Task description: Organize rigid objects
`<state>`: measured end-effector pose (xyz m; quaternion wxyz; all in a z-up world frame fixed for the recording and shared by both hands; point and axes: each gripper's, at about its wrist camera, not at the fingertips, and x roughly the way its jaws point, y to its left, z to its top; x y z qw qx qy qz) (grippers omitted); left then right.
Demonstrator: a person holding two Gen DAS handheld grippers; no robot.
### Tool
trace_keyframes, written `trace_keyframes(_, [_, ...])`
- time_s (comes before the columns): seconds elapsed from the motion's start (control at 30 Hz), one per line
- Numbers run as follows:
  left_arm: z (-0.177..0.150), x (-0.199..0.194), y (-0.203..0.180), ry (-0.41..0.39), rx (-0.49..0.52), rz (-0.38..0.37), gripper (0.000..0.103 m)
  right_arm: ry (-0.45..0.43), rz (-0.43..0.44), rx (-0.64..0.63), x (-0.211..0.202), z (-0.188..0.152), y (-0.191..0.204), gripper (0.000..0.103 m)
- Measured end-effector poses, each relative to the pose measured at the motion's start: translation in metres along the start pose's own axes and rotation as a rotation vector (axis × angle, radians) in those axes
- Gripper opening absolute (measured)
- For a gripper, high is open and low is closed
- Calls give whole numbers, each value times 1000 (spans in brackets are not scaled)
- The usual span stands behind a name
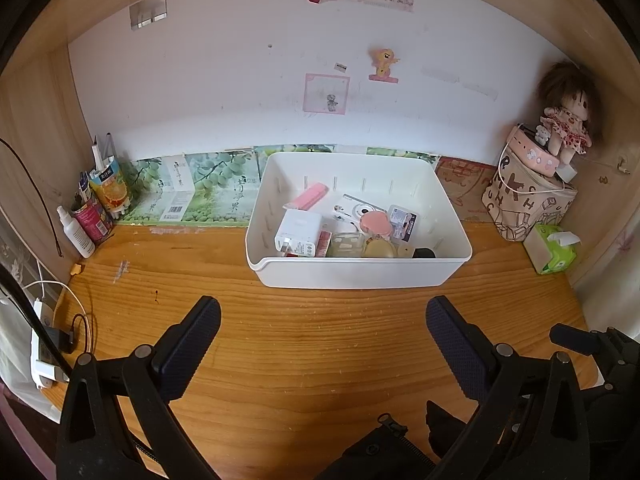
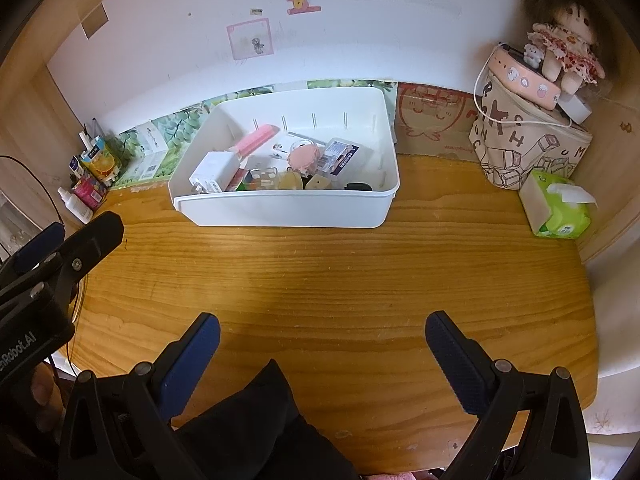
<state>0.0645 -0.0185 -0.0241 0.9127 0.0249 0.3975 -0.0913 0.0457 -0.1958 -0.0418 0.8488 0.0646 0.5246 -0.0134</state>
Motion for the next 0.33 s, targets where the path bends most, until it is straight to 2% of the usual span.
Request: trace_keyframes(0.33, [0, 0, 1, 3, 0, -1, 102, 12, 4, 1, 3, 0, -1, 103])
